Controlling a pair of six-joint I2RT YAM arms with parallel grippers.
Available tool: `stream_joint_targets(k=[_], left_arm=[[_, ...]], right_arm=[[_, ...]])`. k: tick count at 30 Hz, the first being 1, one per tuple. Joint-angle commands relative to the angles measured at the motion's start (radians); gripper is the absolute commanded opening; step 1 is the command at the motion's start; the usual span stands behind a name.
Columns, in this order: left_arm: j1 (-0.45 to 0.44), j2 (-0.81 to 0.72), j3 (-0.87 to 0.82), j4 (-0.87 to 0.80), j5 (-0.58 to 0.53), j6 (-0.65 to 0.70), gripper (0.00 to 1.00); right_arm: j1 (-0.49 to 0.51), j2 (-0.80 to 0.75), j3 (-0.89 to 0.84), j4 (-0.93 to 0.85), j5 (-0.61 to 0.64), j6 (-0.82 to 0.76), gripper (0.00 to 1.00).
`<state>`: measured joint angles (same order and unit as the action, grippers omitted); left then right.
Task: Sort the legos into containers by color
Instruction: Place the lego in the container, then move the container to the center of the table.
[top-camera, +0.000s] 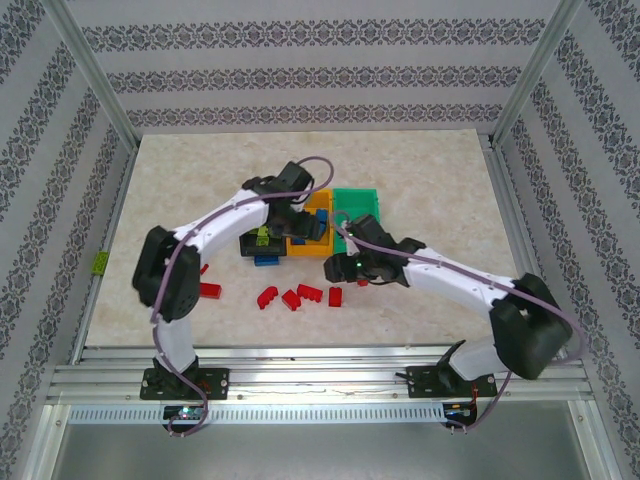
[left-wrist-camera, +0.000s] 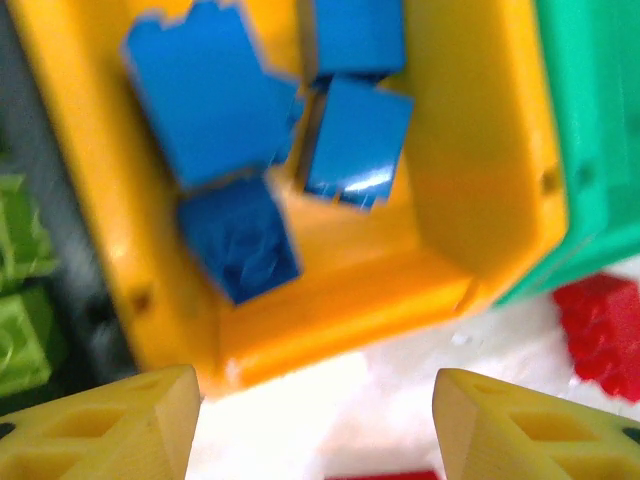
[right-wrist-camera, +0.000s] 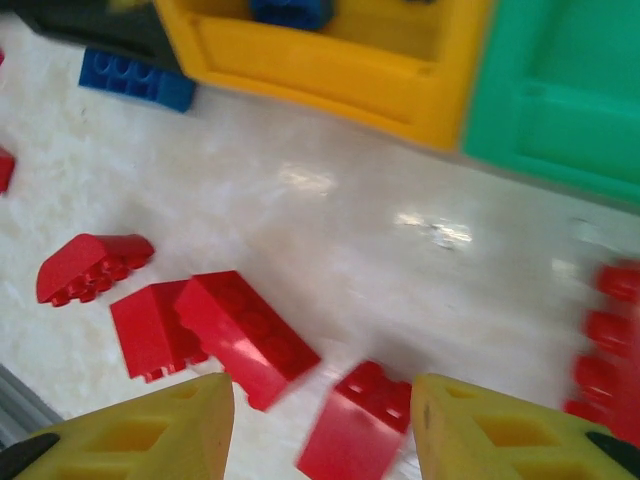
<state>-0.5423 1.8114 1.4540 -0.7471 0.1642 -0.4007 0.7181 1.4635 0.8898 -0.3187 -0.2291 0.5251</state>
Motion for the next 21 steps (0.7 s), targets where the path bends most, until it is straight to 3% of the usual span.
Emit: stream_joint_targets(k=[1,6,12,21], left_arm=[[0.026,-0.199,-0.162,0.132,0.001,-0.048,0.63],[0.047,-0.447,-0.397,0.167,-0.036,-0.090,0.65],[0.133,-0.632,-0.563,0.084,-0.032,-0.103,0.66],[0.163,-0.854,-0.769,0.102,-0.002,-0.205,0.65]], right_arm=[[0.045,0.088,0.081,0.055,-0.037,0.024,0.50],[0.075,0.229,0.136,0.134,-0.017,0.051,0.50],[0.043,0.394,0.249,0.177,0.010,0.058,0.49],[0.019,0.572,0.443,0.179,-0.023,0.052,0.49]])
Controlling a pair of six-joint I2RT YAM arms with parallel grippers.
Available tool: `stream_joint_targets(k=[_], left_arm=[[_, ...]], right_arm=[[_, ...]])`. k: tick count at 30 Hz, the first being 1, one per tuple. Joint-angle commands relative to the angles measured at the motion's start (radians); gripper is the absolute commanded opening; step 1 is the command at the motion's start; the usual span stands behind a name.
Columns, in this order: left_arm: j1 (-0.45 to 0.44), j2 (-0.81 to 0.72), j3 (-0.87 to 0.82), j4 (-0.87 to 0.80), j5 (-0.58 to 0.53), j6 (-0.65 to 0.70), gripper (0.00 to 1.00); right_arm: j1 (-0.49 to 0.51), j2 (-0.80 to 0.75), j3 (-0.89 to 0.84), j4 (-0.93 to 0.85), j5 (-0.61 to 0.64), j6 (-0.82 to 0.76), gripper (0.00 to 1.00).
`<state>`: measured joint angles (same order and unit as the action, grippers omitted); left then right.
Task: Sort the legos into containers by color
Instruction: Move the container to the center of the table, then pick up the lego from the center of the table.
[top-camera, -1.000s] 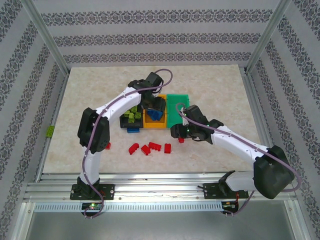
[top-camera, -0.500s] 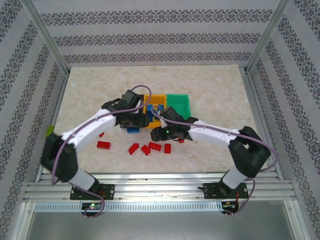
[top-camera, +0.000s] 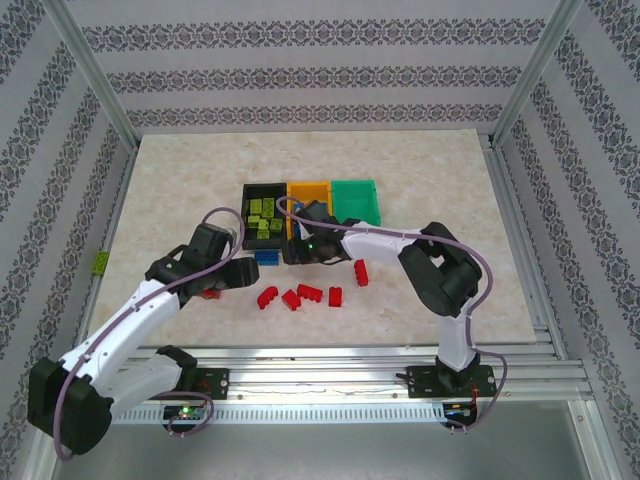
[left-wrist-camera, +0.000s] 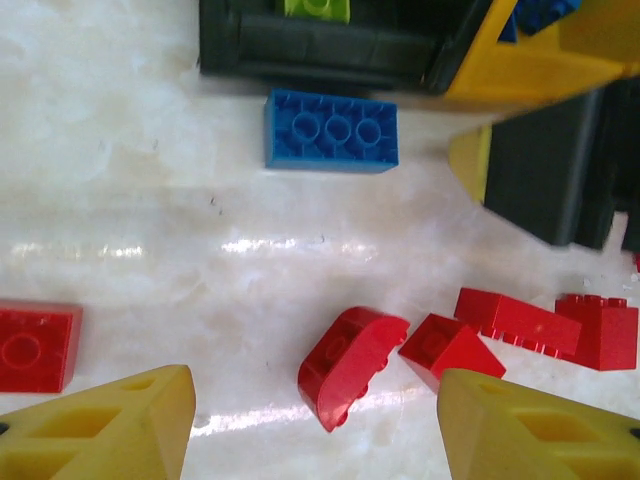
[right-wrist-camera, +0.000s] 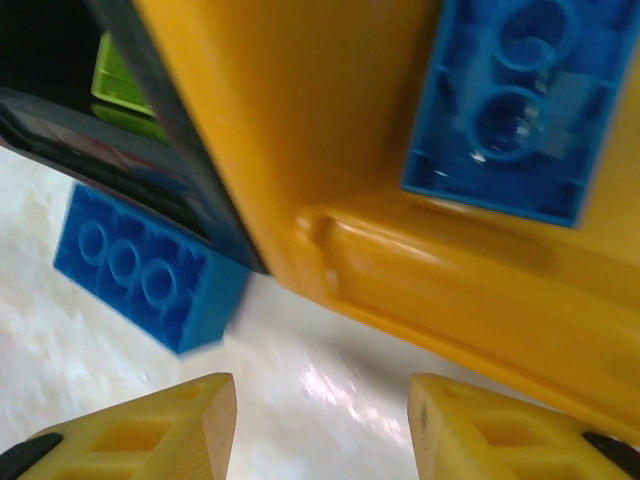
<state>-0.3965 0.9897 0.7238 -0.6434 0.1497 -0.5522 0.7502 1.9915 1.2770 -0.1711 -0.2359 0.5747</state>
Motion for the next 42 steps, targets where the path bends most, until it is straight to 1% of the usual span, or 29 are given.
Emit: stream_joint_targets(k=[1,5,9,13,16,19,21,25,28,31,35,42], left_arm=[[0.019,-0.041,-0.054,0.003,0.023,-0.059,0.65],[0.021,-0.065,-0.077,-0.020,0.027,-0.063,0.65],[0.023,-0.102,-0.101,-0.025,0.021,-0.072,0.65],[0.027,-0.130,-0.129,-0.022,0.031,-0.085,0.65],[0.026,-0.151,-0.141,-0.026,0.035,-0.098,0.65],[0.026,-0.175,-0.152,-0.021,0.040,-0.108,0.65],[0.027,-0.185,-0.157,-0.020,0.042,-0.112,0.65],[0.027,-0.186,-0.154,-0.015,0.062,-0.109,0.65],[0.027,-0.185,-0.158,-0.011,0.073,-0.109,0.65],[0.026,-0.183,-0.160,-0.009,0.077,-0.112,0.65],[0.027,-0.177,-0.158,-0.007,0.077,-0.108,0.65],[0.026,-0.162,-0.161,-0.002,0.076,-0.105,0.65]], right_arm=[[-0.012,0.056,0.076,0.030,-0.022,0.005,0.49],[0.018,0.062,0.121,0.006,-0.014,-0.025,0.50],[0.052,0.072,0.149,-0.052,0.019,-0.104,0.55],[0.055,0.103,0.185,-0.101,-0.011,-0.168,0.57],[0.057,0.130,0.228,-0.159,0.003,-0.227,0.59],[0.058,0.158,0.271,-0.192,0.007,-0.277,0.62],[0.057,0.182,0.298,-0.206,0.007,-0.297,0.63],[0.055,0.224,0.357,-0.232,-0.047,-0.328,0.63],[0.063,0.231,0.363,-0.212,-0.089,-0.316,0.64],[0.075,0.234,0.363,-0.208,-0.102,-0.307,0.64],[0.096,0.222,0.333,-0.208,-0.077,-0.308,0.64],[0.133,0.233,0.340,-0.272,0.052,-0.345,0.62]])
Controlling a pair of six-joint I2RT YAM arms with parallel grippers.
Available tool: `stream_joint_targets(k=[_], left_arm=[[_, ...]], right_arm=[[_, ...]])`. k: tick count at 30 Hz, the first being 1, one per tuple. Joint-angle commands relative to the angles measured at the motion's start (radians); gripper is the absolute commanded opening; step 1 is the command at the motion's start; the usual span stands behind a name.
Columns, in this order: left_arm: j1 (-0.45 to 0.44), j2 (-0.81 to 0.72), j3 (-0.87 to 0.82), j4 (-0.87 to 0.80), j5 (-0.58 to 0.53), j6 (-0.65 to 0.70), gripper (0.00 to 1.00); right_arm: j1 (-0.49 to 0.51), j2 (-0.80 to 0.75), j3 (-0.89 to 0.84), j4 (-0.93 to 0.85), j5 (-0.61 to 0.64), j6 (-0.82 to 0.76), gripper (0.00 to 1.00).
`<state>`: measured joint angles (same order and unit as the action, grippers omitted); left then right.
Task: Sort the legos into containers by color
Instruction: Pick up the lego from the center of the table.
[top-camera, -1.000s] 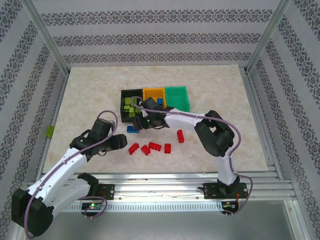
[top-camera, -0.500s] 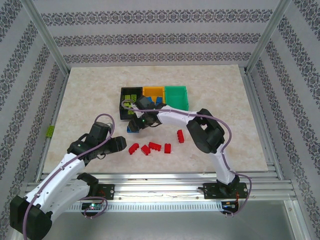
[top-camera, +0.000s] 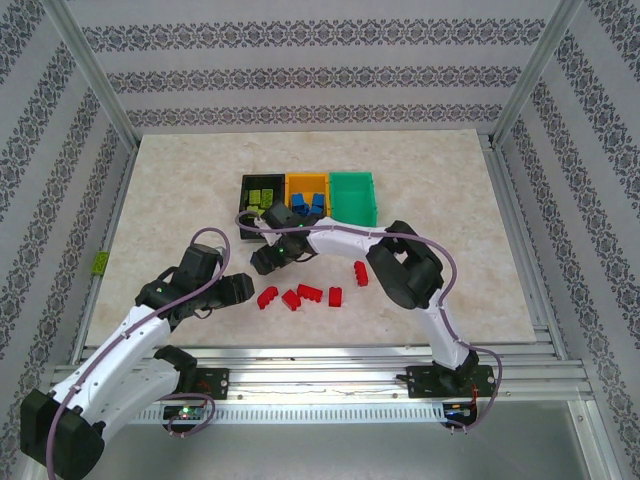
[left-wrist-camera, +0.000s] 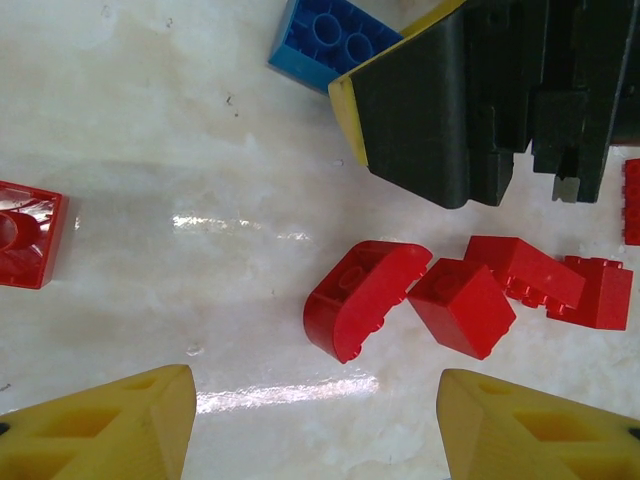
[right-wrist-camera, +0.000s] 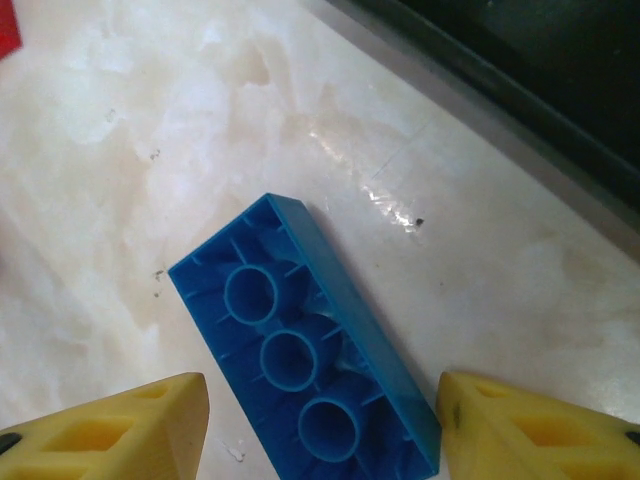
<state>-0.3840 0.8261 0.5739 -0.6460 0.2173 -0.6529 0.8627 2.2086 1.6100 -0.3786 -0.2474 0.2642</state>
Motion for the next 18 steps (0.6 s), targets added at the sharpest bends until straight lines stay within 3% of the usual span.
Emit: stream_joint_targets(k=[1,6,12,18], left_arm=[[0.014,0.002,-0.013,0.001,0.007,-0.003,0.65],[0.014,-0.006,-0.013,-0.001,0.004,-0.006,0.65],[0.014,-0.033,-0.018,-0.009,-0.004,-0.020,0.65],[0.014,-0.044,-0.023,-0.009,-0.014,-0.022,0.65]], right_arm=[[0.026,0.021,0.015,-0.075,0.076,-0.041,0.61],[0.047,0.037,0.053,-0.111,0.125,-0.060,0.57],[0.047,0.014,0.009,-0.062,0.106,-0.038,0.39],[0.045,-0.104,-0.078,0.001,0.088,-0.025,0.38]])
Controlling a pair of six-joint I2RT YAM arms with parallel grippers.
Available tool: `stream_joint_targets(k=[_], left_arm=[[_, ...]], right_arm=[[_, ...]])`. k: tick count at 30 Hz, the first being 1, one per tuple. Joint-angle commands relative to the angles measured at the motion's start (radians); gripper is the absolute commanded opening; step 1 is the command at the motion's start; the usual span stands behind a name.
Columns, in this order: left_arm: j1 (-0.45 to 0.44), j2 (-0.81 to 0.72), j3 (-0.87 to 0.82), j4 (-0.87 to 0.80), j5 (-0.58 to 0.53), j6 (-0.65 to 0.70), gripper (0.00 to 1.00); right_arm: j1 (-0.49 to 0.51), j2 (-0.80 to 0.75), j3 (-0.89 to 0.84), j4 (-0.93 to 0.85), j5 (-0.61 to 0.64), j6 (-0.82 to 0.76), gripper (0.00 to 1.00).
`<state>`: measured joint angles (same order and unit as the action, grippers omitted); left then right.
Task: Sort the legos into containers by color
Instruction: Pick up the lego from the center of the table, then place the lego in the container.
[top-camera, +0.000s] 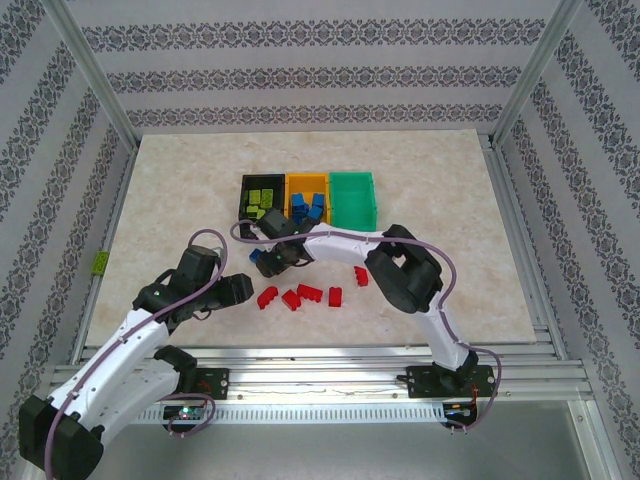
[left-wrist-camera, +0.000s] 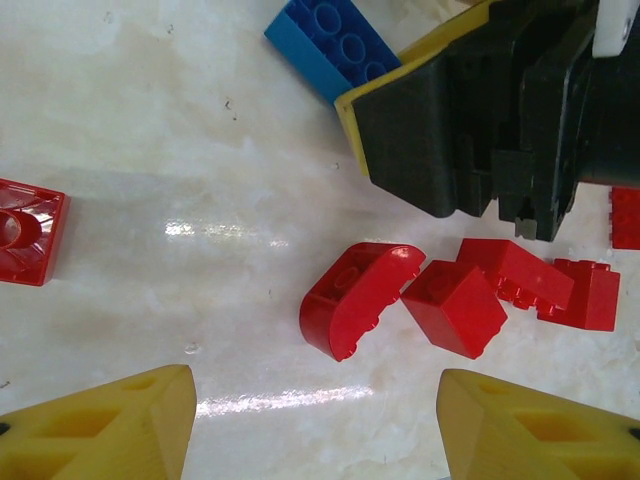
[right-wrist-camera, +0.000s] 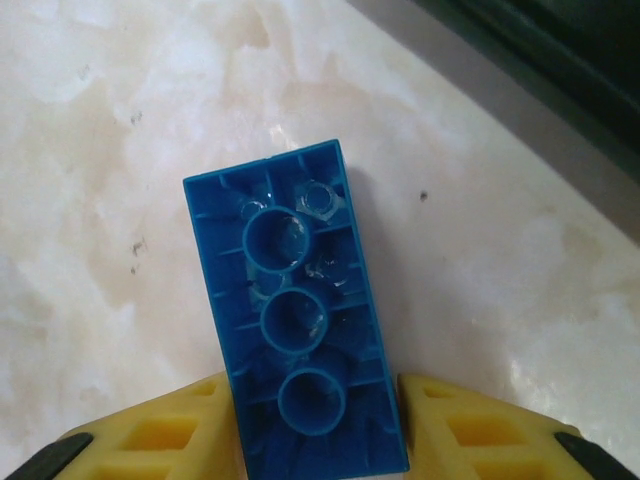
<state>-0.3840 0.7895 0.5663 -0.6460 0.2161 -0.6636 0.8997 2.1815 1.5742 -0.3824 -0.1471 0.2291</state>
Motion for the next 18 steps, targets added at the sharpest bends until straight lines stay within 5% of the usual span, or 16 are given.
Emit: stream_joint_targets(k=[1,10,18], left_arm=[[0.014,-0.006,-0.015,-0.008,-0.014,-0.013,0.65],[0.015,0.005,-0.035,0.014,-0.007,-0.021,0.65],[0.015,0.016,-0.054,0.021,0.006,-0.043,0.65]], right_arm=[[0.003,-0.107,-0.059,0.018,-0.019,0.015,0.38],[-0.147,-0.350,-0.253,0.207,-0.094,0.141,0.34],[-0.324,-0.306,-0.203,0.214,-0.083,0.241,0.36]])
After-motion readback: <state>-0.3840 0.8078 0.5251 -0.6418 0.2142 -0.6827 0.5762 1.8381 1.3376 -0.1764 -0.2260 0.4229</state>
